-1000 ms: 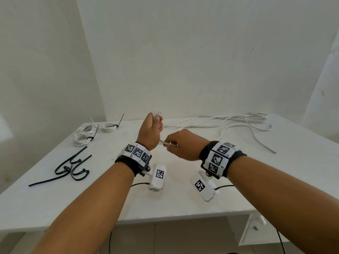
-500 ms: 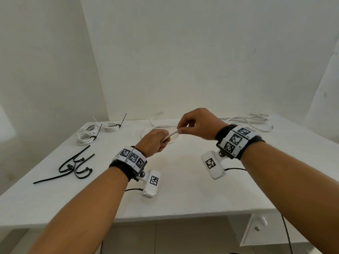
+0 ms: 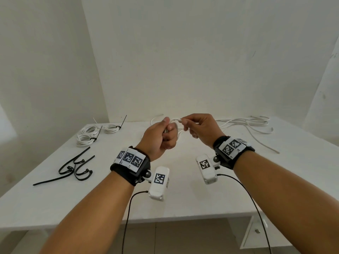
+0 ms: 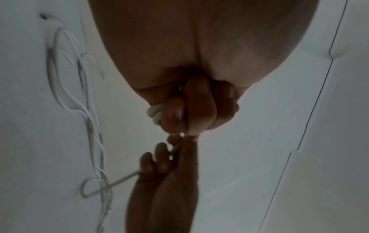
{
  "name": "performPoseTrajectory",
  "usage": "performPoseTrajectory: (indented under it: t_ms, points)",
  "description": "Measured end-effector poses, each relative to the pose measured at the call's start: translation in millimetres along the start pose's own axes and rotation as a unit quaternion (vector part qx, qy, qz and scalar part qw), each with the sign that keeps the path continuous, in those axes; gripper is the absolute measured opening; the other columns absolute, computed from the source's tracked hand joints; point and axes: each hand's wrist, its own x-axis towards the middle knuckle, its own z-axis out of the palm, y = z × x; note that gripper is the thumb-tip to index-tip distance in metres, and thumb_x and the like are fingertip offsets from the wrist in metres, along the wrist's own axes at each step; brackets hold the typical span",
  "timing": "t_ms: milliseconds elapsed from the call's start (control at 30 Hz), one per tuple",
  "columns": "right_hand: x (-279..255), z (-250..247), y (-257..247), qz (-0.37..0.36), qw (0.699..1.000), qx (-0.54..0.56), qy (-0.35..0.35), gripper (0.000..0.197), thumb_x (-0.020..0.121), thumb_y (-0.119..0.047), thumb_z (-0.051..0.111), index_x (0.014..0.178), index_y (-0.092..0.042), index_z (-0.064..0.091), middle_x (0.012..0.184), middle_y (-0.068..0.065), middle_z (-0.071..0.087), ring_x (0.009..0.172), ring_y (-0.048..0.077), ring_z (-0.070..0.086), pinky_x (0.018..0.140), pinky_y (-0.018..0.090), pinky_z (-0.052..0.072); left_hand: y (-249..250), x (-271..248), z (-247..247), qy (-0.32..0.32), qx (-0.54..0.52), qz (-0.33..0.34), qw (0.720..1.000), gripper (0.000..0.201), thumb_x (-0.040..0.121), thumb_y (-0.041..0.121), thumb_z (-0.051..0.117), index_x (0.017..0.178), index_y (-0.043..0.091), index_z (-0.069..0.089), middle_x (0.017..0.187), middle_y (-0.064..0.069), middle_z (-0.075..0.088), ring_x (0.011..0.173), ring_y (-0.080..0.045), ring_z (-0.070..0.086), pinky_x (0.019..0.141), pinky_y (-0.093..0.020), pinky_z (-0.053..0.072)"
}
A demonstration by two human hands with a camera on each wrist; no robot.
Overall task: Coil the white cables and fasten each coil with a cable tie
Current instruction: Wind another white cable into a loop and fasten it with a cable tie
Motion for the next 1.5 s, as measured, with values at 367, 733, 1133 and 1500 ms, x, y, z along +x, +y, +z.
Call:
performPoseTrajectory:
  t_ms: [367, 733, 1133, 1500]
  points:
    - [-1.0, 4.7, 17.9, -0.02, 0.994, -0.104, 0.006, 0.015, 0.09, -0.019, 0.071, 0.077, -0.025, 0.072, 0.069, -0.008, 0.07, 0.061, 0.005, 0.056, 0.064, 0.017, 0.046, 30.8, 10.2, 2.3, 0.041, -0.008, 0.115, 0.993, 0.042, 0.107, 0.035, 0.02, 0.072, 0.018, 0.036, 0.049, 0.009, 0.028, 0.041, -0.009, 0.022, 0.05, -0.027, 0.017]
    - [-15.2, 32.3, 18.3, 0.002, 0.953, -0.288, -0.099, 0.015, 0.094, -0.029, 0.064, 0.098, -0.019, 0.074, 0.084, -0.008, 0.069, 0.062, -0.001, 0.051, 0.062, 0.016, 0.037, -6.4, 31.6, -12.7, 0.168, 0.229, 0.122, 0.951, 0.035, 0.106, 0.02, 0.026, 0.074, 0.014, 0.037, 0.059, 0.005, 0.037, 0.05, -0.012, 0.036, 0.055, -0.025, 0.038]
    - [-28.8, 46.2, 16.6, 0.041, 0.898, -0.394, -0.191, 0.032, 0.1, -0.024, 0.05, 0.129, -0.019, 0.064, 0.122, 0.003, 0.068, 0.108, 0.019, 0.063, 0.093, 0.028, 0.048, -20.0, 48.5, -32.6, 0.348, -0.031, 0.116, 0.93, 0.03, 0.103, 0.019, 0.032, 0.074, 0.016, 0.039, 0.05, 0.007, 0.039, 0.041, -0.011, 0.035, 0.051, -0.028, 0.033]
    - [-19.9, 41.4, -1.7, -0.026, 0.888, -0.414, -0.197, 0.026, 0.1, -0.021, 0.048, 0.093, -0.007, 0.069, 0.085, 0.012, 0.071, 0.074, 0.026, 0.061, 0.07, 0.036, 0.05, -26.4, 41.8, -19.4, 0.189, 0.398, 0.07, 0.895, 0.03, 0.106, 0.027, 0.035, 0.079, 0.017, 0.045, 0.067, 0.003, 0.047, 0.058, -0.011, 0.043, 0.058, -0.022, 0.037]
